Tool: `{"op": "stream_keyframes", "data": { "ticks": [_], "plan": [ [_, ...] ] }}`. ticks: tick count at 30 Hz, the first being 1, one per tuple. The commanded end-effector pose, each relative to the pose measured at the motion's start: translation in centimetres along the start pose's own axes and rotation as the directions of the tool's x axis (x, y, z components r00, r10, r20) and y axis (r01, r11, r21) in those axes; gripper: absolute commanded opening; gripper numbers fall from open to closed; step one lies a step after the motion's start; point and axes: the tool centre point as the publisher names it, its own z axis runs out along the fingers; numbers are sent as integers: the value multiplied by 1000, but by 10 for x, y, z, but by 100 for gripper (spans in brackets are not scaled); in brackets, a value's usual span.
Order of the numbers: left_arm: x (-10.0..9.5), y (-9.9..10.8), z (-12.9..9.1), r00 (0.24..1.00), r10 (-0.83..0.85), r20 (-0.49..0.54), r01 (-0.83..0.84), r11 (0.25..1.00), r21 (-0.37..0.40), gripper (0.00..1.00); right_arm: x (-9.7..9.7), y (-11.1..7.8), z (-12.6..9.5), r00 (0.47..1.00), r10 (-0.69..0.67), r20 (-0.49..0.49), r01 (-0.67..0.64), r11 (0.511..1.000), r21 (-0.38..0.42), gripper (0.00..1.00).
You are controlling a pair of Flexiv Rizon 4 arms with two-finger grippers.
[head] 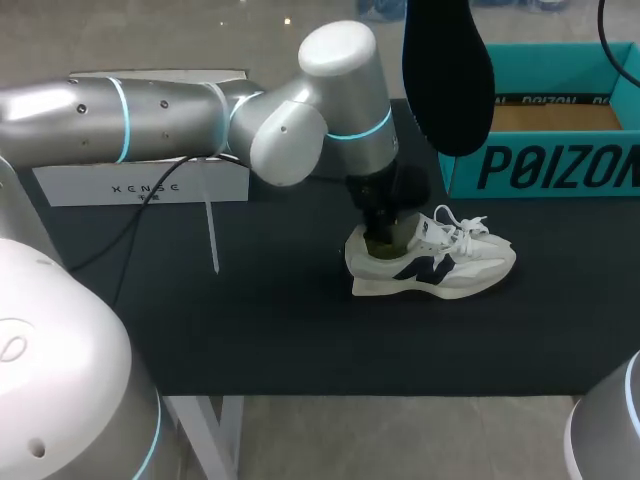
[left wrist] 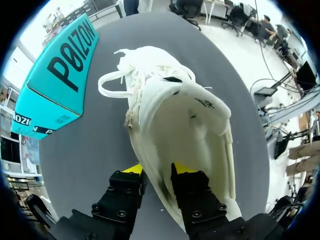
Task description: Take the shoe out of the shoebox, open the shoe tongue, remove and reinsert the insole, then place the shoe into the shoebox
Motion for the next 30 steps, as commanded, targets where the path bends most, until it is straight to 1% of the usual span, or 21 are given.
{"op": "stream_keyframes", "data": {
  "ticks": [1, 11, 14, 16, 19, 20, 21, 22, 23, 25, 27, 29, 30],
  "plan": [
    [-4, -1, 3, 1000, 0, -13, 0, 1000, 0, 0, -1, 2, 1, 1000, 1, 0, -1, 1000, 3, 0],
    [-5, -3, 8, 1000, -4, -27, 4, 1000, 9, 0, -1, 2, 1, 1000, 1, 0, -1, 1000, 3, 0],
    [-5, -3, 9, 999, -4, -42, 5, 1000, 23, 0, -1, 2, 1, 1000, 1, 0, -1, 1000, 3, 0],
    [-5, -4, 10, 998, -1, -56, 3, 999, 47, 0, -1, 2, 1, 1000, 1, 0, -1, 1000, 3, 0],
    [-8, -3, 6, 997, 14, -78, -9, 998, 68, 0, -1, 2, 1, 1000, 1, 0, -1, 1000, 3, 0],
    [-10, -2, 4, 996, 24, -83, -18, 997, 77, 0, -1, 2, 1, 1000, 1, 0, -1, 1000, 3, 0],
    [-11, -1, 2, 993, 38, -110, -26, 993, 114, 0, -1, 2, 1, 1000, 1, 0, -1, 1000, 3, 0],
    [-12, 1, -2, 991, 52, -122, -35, 990, 133, 0, -1, 2, 1, 1000, 1, 0, -1, 1000, 3, 0],
    [-15, 3, -6, 990, 71, -121, -55, 990, 130, 0, -1, 2, 1, 1000, 1, 0, -1, 1000, 3, 0],
    [-21, 9, -17, 984, 113, -139, -89, 982, 167, 0, -1, 2, 1, 1000, 1, 0, -1, 1000, 3, 0],
    [-28, 18, -28, 978, 146, -152, -117, 976, 183, 0, -1, 2, 1, 1000, 1, 0, -1, 1000, 3, 0],
    [-36, 27, -38, 964, 211, -160, -182, 967, 177, 0, -1, 2, 1, 1000, 1, 0, -1, 1000, 3, 0],
    [-40, 31, -43, 959, 232, -166, -198, 961, 195, 0, -1, 2, 1, 1000, 1, 0, -1, 1000, 3, 0]
  ]
}}
